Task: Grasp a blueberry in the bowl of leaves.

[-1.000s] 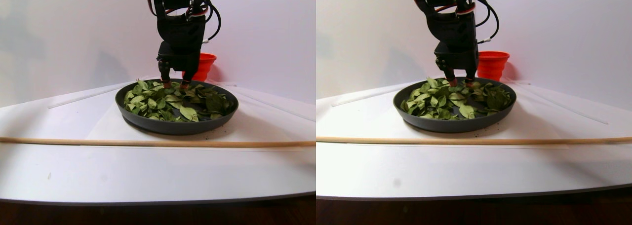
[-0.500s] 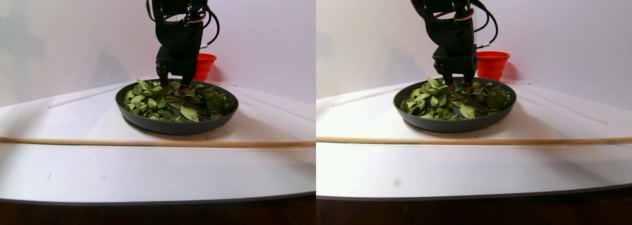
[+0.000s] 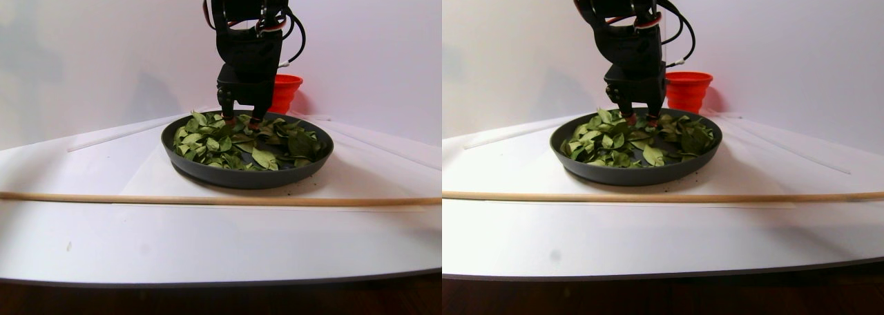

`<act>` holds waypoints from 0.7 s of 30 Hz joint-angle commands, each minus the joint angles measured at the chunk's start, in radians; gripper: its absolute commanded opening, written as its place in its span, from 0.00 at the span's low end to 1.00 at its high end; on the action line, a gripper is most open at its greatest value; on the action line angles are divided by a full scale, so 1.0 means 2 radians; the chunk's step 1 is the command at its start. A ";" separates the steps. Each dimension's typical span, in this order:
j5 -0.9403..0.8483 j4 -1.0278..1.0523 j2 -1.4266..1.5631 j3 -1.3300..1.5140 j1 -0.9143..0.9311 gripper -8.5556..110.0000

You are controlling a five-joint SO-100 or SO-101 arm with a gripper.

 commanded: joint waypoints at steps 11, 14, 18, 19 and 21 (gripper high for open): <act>0.013 -0.006 -0.008 -0.033 0.000 0.23; 0.014 -0.006 -0.013 -0.037 0.001 0.23; 0.015 -0.007 -0.016 -0.038 0.002 0.22; 0.015 -0.007 -0.016 -0.038 0.002 0.22; 0.017 -0.007 -0.016 -0.036 0.002 0.22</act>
